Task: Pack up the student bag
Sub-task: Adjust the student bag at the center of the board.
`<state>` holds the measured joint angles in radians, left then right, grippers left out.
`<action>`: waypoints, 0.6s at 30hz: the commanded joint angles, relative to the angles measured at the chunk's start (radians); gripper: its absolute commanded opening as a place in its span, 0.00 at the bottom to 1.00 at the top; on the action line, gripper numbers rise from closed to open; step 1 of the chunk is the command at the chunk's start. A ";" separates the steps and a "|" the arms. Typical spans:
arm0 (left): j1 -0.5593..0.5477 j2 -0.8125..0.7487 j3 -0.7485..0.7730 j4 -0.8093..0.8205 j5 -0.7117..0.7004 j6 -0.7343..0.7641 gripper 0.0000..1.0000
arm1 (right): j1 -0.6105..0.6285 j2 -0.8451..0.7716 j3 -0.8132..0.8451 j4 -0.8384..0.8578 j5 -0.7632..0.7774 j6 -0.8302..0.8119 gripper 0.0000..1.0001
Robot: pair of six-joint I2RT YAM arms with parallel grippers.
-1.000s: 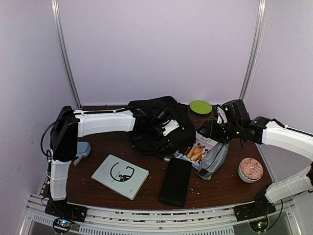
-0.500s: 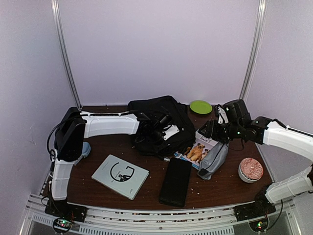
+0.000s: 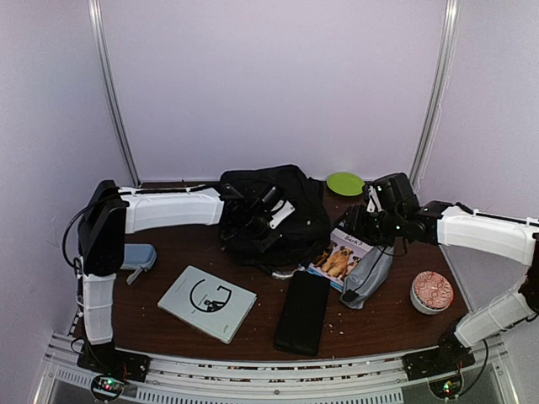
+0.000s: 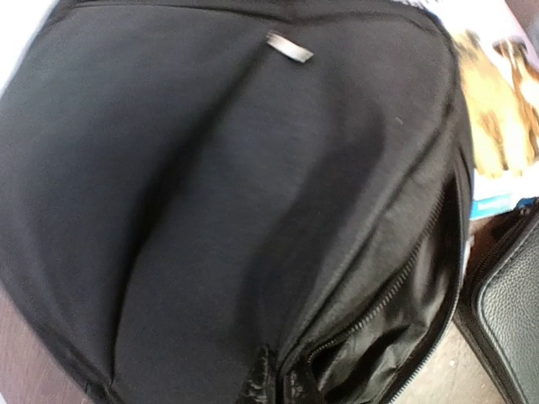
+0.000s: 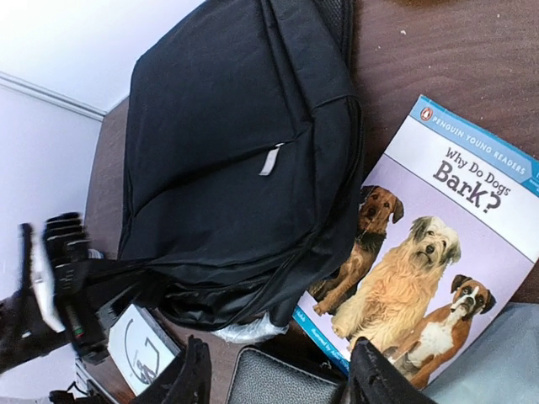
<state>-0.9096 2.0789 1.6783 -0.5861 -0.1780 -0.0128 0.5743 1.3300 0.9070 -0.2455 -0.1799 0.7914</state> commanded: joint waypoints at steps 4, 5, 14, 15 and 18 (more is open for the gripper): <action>0.028 -0.203 -0.092 0.092 -0.103 -0.163 0.00 | -0.027 0.194 0.089 0.212 -0.083 0.188 0.57; 0.028 -0.218 -0.099 0.095 -0.112 -0.177 0.00 | -0.028 0.221 0.112 0.215 -0.097 0.198 0.57; 0.028 -0.287 -0.144 0.095 -0.147 -0.255 0.00 | -0.030 0.434 0.297 0.222 -0.215 0.258 0.55; 0.027 -0.293 -0.150 0.094 -0.151 -0.263 0.00 | -0.030 0.452 0.320 0.220 -0.222 0.257 0.53; 0.026 -0.316 -0.178 0.094 -0.170 -0.301 0.00 | -0.030 0.518 0.443 0.156 -0.245 0.224 0.39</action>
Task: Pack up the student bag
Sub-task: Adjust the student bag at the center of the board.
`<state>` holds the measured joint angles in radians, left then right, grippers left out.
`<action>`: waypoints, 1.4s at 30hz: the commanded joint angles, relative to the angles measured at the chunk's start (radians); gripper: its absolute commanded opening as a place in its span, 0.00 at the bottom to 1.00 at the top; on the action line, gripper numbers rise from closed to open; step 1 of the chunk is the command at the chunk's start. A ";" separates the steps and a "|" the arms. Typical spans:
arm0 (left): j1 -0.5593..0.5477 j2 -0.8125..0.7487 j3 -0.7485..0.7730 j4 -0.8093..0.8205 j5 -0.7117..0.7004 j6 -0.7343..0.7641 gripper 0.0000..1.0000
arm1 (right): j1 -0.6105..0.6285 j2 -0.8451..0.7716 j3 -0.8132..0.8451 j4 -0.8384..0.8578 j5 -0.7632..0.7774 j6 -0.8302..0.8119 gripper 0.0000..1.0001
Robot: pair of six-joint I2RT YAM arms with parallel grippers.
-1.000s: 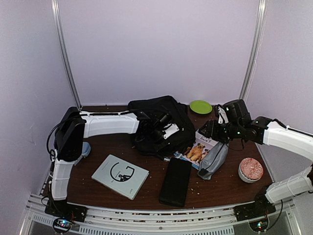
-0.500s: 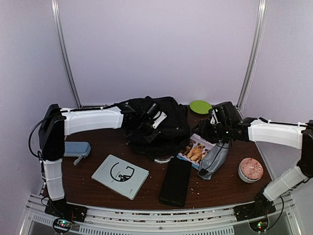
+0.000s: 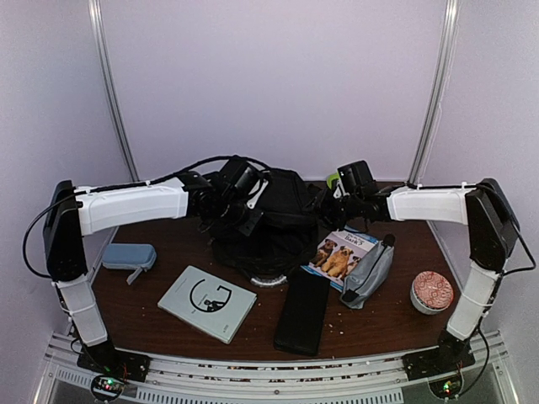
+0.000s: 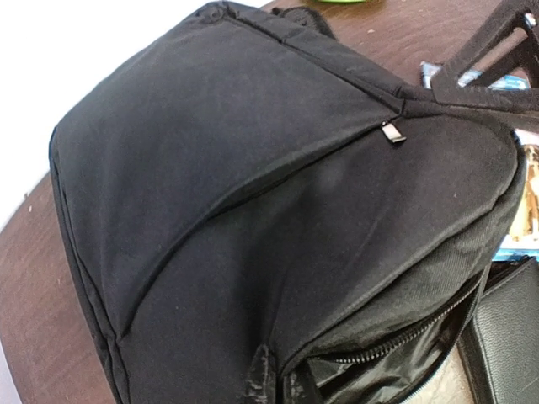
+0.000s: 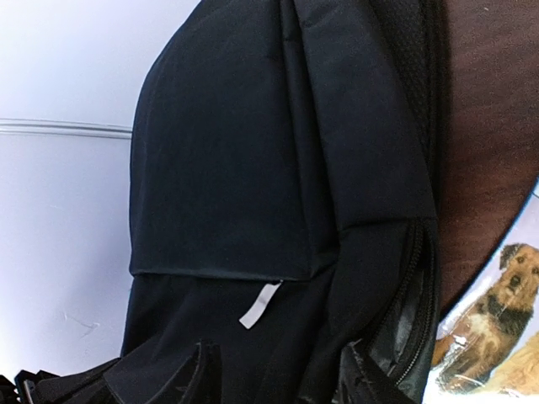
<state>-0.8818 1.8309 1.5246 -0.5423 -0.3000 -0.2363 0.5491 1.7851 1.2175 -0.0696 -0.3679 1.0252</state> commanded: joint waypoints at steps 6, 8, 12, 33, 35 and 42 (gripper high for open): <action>-0.004 -0.124 -0.089 0.048 -0.108 -0.165 0.00 | 0.014 0.193 0.322 -0.127 -0.118 -0.057 0.22; -0.005 -0.135 -0.101 0.027 -0.133 -0.227 0.00 | 0.031 0.237 0.401 -0.161 -0.145 -0.086 0.20; -0.005 -0.142 -0.112 -0.017 -0.139 -0.363 0.00 | 0.078 0.370 0.643 -0.328 -0.206 -0.169 0.21; 0.112 -0.068 -0.035 0.071 -0.050 -0.465 0.00 | 0.052 -0.216 0.235 -0.433 0.269 -0.432 0.61; 0.124 -0.036 -0.024 0.074 -0.041 -0.461 0.00 | 0.040 -0.283 0.090 -0.395 0.307 -0.433 0.61; 0.144 0.004 -0.034 0.087 0.002 -0.425 0.00 | 0.026 -0.389 -0.157 -0.348 0.283 -0.395 0.59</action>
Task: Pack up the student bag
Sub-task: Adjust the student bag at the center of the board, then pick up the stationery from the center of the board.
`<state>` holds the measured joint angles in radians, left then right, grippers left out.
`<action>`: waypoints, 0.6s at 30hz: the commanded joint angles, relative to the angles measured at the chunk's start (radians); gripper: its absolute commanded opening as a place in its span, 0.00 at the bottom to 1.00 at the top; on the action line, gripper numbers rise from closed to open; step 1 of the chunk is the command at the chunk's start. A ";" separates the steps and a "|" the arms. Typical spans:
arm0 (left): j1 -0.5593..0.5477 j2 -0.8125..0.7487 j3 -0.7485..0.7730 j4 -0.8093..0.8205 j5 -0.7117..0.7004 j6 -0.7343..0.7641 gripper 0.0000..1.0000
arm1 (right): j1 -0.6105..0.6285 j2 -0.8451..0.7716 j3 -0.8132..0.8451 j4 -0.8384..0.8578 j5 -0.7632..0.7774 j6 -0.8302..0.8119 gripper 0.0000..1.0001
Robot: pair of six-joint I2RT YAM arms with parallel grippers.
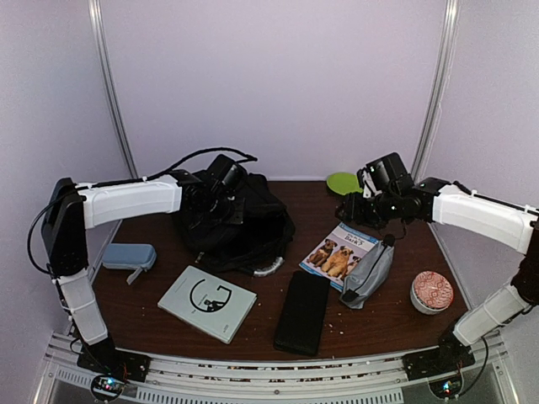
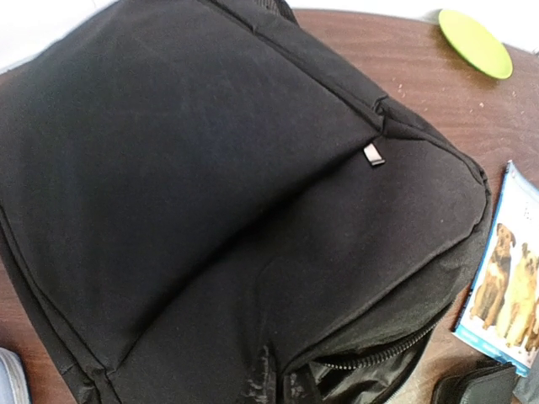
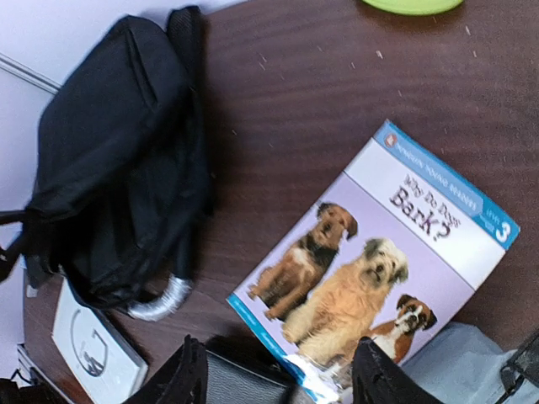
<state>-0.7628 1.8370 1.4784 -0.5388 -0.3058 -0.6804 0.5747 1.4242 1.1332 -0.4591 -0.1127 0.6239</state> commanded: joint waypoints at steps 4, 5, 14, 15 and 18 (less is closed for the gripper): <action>0.024 -0.054 -0.041 0.124 0.037 0.041 0.12 | 0.004 -0.052 -0.139 0.106 -0.005 0.033 0.58; 0.025 -0.064 -0.050 0.125 0.041 0.047 0.18 | 0.007 -0.045 -0.134 0.109 -0.009 0.033 0.58; 0.007 -0.160 -0.163 0.138 0.073 0.046 0.70 | 0.021 -0.074 -0.079 -0.066 0.207 0.031 0.61; 0.002 -0.170 -0.175 0.138 0.069 0.048 0.73 | 0.020 -0.095 -0.081 -0.091 0.252 0.031 0.62; -0.016 -0.207 -0.220 0.149 0.046 0.048 0.78 | 0.003 -0.145 -0.100 -0.171 0.326 0.060 0.65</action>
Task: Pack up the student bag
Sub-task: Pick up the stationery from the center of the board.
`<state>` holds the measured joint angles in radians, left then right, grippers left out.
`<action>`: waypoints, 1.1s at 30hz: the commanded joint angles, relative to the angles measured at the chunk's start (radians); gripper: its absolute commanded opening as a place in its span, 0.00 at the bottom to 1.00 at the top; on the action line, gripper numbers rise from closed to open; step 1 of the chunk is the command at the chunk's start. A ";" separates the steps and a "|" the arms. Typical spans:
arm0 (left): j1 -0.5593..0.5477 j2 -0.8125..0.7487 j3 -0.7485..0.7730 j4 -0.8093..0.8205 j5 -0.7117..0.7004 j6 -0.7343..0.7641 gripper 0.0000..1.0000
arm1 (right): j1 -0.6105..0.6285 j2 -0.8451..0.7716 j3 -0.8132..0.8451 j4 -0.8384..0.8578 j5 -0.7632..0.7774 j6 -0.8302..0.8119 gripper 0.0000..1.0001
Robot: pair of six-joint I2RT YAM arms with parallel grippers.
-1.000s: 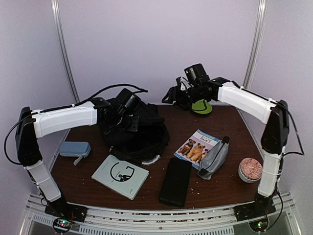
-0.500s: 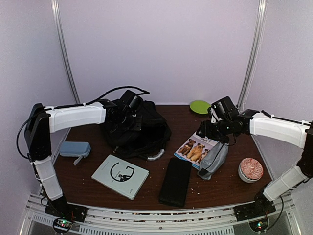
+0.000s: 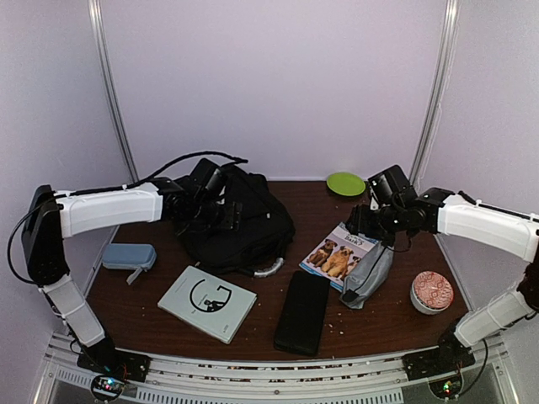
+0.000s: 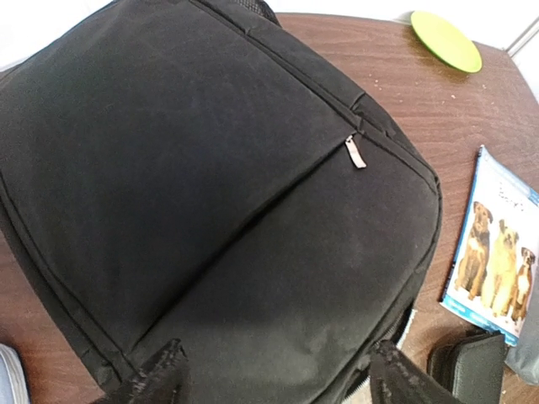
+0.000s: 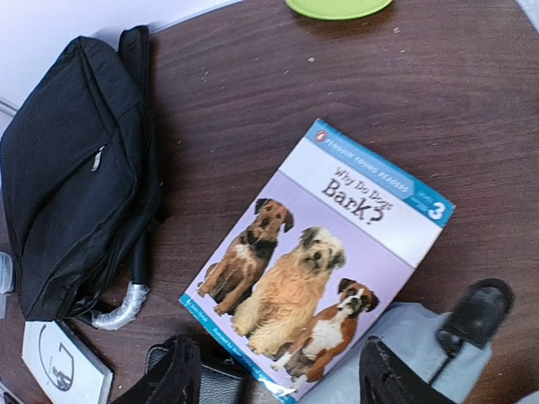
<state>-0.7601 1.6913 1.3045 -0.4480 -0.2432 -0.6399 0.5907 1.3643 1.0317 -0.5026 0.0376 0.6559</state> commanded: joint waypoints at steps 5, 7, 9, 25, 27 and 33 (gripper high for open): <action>-0.022 -0.126 -0.136 0.098 -0.039 -0.005 0.79 | -0.029 -0.184 -0.128 -0.140 0.179 0.156 0.66; -0.022 -0.141 -0.152 0.100 -0.042 0.002 0.79 | -0.029 -0.213 -0.177 -0.118 0.165 0.197 0.66; -0.022 -0.153 -0.163 0.100 -0.043 0.015 0.79 | -0.029 -0.224 -0.218 -0.096 0.143 0.224 0.66; -0.024 -0.144 -0.158 0.100 -0.011 0.137 0.75 | -0.031 -0.116 -0.325 0.054 -0.032 0.260 0.26; -0.032 -0.125 -0.123 0.069 -0.020 0.215 0.74 | -0.029 -0.142 -0.320 0.048 -0.035 0.241 0.13; -0.049 -0.008 0.034 -0.076 0.013 0.479 0.74 | -0.028 -0.303 -0.289 -0.010 0.006 0.139 0.00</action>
<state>-0.7895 1.6100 1.2335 -0.4515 -0.2626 -0.3794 0.5625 1.1801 0.7197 -0.5022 0.0227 0.8749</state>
